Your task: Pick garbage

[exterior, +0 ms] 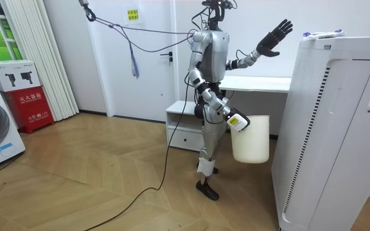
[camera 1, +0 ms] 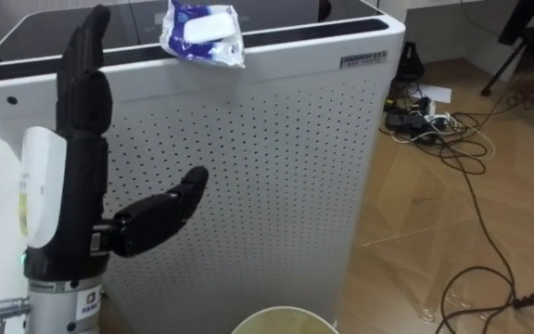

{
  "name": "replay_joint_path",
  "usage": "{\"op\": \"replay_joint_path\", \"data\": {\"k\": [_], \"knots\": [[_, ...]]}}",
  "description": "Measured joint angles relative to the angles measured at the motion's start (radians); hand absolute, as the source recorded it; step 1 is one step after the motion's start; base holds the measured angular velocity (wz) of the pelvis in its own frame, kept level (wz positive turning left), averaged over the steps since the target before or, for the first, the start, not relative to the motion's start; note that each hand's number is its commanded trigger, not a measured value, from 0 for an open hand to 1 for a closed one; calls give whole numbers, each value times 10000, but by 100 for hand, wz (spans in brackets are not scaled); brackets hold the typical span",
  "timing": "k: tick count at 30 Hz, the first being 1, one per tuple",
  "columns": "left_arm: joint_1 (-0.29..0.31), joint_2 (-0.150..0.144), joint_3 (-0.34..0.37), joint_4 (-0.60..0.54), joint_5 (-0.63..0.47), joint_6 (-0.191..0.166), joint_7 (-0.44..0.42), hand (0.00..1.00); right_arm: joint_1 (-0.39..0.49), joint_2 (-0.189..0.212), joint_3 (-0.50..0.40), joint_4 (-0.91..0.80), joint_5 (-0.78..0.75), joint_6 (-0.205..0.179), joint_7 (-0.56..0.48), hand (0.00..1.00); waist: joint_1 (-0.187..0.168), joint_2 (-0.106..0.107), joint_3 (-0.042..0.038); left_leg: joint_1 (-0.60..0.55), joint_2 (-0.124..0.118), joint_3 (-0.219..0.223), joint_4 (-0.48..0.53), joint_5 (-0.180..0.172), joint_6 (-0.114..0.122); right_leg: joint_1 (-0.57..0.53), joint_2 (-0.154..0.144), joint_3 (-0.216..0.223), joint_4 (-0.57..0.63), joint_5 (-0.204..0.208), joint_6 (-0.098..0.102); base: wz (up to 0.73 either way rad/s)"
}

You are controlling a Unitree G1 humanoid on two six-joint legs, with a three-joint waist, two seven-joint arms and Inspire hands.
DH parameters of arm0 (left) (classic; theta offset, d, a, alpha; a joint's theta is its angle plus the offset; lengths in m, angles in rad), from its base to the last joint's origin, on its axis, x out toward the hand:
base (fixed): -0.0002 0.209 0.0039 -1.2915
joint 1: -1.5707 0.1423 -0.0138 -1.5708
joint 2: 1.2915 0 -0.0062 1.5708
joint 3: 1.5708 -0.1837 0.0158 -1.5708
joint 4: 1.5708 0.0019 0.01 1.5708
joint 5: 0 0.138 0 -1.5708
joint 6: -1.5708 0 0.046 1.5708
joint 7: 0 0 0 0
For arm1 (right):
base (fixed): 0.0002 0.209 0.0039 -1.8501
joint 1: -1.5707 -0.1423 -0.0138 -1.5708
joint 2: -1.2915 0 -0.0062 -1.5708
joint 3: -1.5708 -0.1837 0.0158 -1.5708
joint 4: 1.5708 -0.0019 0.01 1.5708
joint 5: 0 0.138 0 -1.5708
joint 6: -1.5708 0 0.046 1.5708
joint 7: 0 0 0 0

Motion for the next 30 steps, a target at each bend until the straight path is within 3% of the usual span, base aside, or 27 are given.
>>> {"op": "replay_joint_path", "data": {"k": [3, 6, 11, 16, 21, 27, 30], "knots": [[-456, 1, 0, -1, 341, 24, 91, 0, -22, -3, 0, -1, -59, 48, 20, 100, -10, 171, 55, 13, -2, -25, -39, 0, 0, -14, 16, 14, 10, 9, -11, 2], [-757, 67, -5, 0, 336, 25, 108, 0, -2, -8, 12, -1, -61, 140, 105, 100, -175, 335, 39, 21, 4, -44, -80, 0, 0, -23, 35, 15, 10, 6, -14, 0], [-997, 122, 16, -1, 337, 24, 106, 0, 114, -55, 15, -1, -66, 210, 119, 100, -264, 363, 30, 79, -4, -47, -80, 1, 0, -21, 73, 115, -10, 3, -16, -9], [-1174, 829, 491, 2, 597, 146, 76, 0, 153, -169, -3, -23, -487, 222, 113, 100, -472, 364, 25, 152, 14, -63, -80, 5, 4, 145, 105, 161, -196, 51, 4, -2], [-1847, 1384, 653, 354, 608, 668, 128, 0, 164, -246, -14, -23, -988, 461, 112, 100, -528, 497, 9, 437, 32, -11, -199, 6, 4, 426, 194, 316, -372, 105, 40, -5], [-1923, 1412, 651, 736, 624, 1373, -105, 0, 166, -263, -15, -23, -1130, 548, 133, 100, -595, 811, 90, 476, 30, 112, -233, 5, 5, 470, 190, 332, -376, 97, 54, -3], [-1930, 1415, 652, 815, 734, 1561, -156, 0, 162, -284, -13, -22, -1122, 553, 206, 100, -591, 930, 46, 404, 30, 116, -227, 6, 5, 351, 188, 338, -334, 97, 53, 0]]}}
